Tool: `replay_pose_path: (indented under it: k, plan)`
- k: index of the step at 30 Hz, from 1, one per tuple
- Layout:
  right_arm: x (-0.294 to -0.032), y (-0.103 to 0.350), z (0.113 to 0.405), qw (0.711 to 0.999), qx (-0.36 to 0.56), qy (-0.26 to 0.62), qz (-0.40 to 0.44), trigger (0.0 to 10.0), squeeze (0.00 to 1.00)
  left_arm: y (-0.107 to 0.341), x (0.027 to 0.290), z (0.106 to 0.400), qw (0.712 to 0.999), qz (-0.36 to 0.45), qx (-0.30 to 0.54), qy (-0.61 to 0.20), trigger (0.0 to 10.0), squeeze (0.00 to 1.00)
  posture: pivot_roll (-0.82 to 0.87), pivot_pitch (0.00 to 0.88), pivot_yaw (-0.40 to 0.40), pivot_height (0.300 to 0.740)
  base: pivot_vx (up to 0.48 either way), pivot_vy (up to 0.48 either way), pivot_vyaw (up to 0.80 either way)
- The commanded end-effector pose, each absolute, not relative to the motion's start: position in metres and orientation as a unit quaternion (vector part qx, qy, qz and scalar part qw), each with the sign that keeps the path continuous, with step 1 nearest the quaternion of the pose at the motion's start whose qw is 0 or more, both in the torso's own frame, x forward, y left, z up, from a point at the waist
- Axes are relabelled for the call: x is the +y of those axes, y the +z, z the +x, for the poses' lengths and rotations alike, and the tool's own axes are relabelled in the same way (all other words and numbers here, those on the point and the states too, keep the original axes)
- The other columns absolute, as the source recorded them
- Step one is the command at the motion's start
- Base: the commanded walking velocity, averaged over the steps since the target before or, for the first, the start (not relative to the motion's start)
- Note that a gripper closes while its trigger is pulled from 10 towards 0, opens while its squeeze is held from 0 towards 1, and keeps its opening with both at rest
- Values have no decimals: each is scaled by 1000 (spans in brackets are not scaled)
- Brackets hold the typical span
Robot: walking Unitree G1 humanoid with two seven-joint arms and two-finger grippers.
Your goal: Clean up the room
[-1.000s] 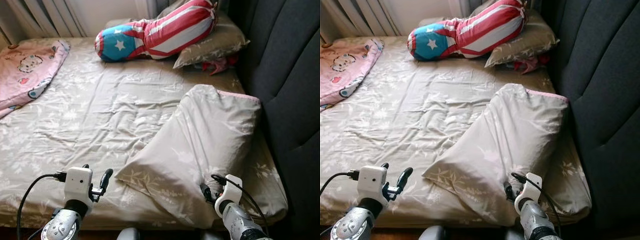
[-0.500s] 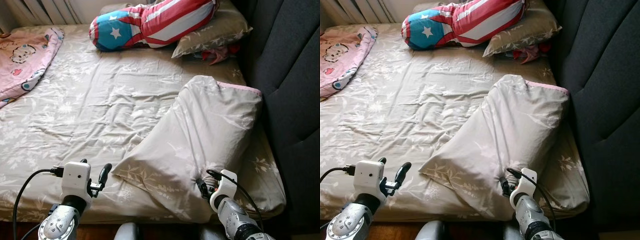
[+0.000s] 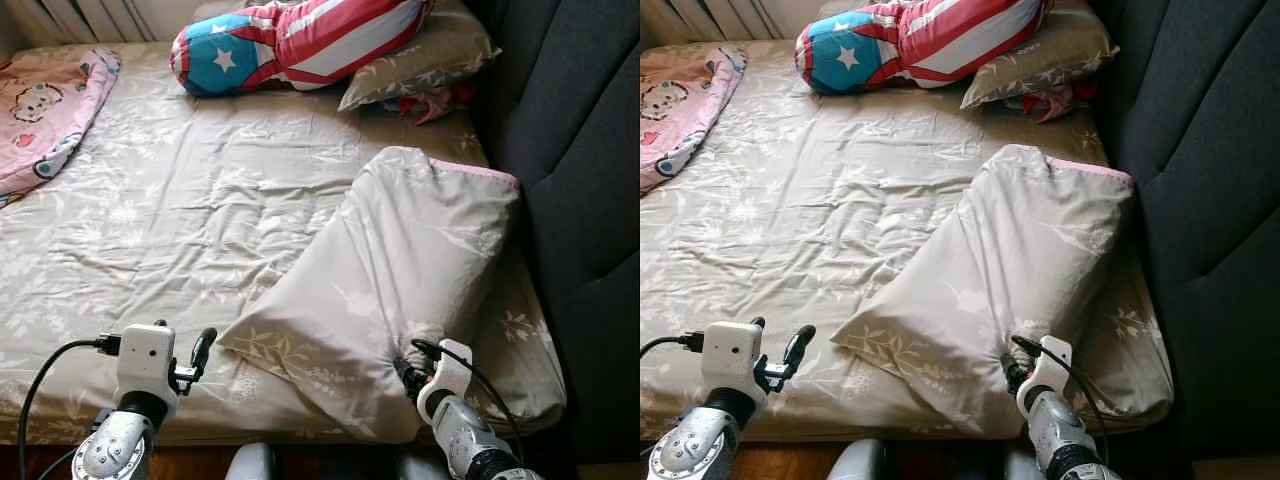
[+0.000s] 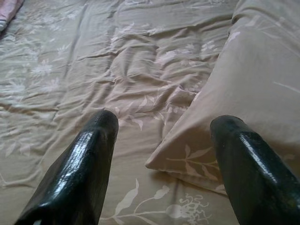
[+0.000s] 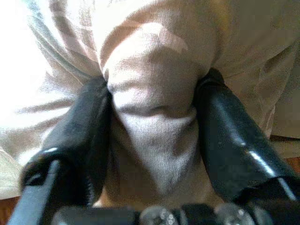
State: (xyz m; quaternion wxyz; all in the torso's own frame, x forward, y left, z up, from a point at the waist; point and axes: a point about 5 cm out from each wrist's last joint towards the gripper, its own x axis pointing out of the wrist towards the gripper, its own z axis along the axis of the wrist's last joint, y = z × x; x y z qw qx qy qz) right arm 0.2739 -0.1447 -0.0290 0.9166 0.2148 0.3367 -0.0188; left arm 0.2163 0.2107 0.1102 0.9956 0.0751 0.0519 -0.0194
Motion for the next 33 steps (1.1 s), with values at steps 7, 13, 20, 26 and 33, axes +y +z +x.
replay_pose_path:
  k: [7,13,20,26,33]
  plan:
    - [-140,-43,257,900,376,-23,222,0,0,102,210,219,995,71,65,-15,10000,0,201,189,33,668,0,0,0]
    - [-143,-45,255,899,377,-32,219,0,0,99,207,222,995,69,63,-17,10000,0,186,174,27,668,0,0,0]
    - [-148,-44,256,902,370,-38,218,0,0,95,205,231,996,67,62,-17,10000,0,163,141,18,668,0,0,0]
    - [-157,-41,259,908,358,-47,211,0,0,89,204,239,996,65,59,-15,10000,0,135,104,10,668,0,0,0]
    - [-182,-36,262,916,341,-85,192,0,0,82,201,251,997,58,54,-10,10000,0,81,36,-4,668,0,0,0]
